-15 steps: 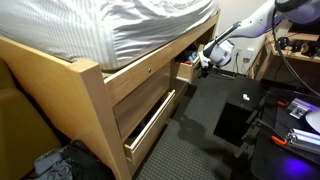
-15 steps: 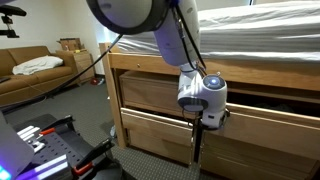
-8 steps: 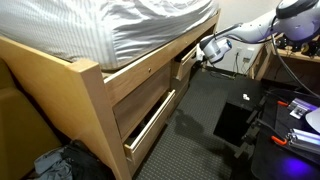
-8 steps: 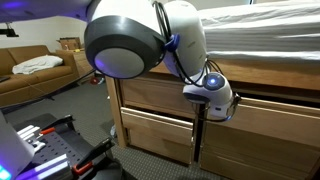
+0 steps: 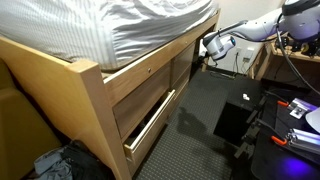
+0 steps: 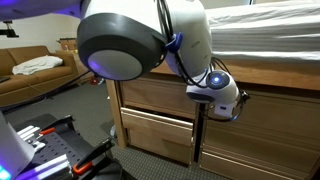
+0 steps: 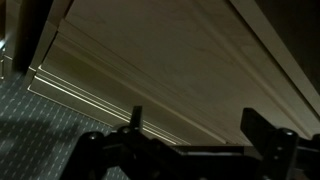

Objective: Close the topmost drawer on the right

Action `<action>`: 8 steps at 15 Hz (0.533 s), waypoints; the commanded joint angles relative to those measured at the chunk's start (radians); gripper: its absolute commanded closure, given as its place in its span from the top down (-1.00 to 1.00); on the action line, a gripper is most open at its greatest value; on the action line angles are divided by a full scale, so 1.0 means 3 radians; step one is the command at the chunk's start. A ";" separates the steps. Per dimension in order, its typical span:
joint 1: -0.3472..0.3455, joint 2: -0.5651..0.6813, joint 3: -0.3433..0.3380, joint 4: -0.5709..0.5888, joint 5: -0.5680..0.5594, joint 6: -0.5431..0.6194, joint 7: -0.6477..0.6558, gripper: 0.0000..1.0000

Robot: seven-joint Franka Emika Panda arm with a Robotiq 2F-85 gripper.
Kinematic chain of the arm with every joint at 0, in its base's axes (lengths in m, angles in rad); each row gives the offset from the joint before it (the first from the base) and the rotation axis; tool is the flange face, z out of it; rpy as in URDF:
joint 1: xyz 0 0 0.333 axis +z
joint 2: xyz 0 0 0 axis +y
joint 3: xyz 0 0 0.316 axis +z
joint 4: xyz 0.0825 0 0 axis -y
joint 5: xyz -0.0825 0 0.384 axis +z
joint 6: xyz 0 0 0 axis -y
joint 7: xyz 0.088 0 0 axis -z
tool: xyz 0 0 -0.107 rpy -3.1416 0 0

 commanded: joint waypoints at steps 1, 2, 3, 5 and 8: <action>0.0164 -0.0393 -0.0585 -0.0237 0.0450 -0.0291 0.0112 1.00; 0.0237 -0.0481 -0.0763 -0.0281 0.0581 -0.0399 0.0143 1.00; 0.0352 -0.0606 -0.1016 -0.0343 0.0724 -0.0532 0.0200 1.00; 0.0456 -0.0720 -0.1255 -0.0392 0.0806 -0.0819 0.0303 1.00; -0.0104 -0.0994 -0.1017 -0.0844 0.0674 -0.1144 0.0097 1.00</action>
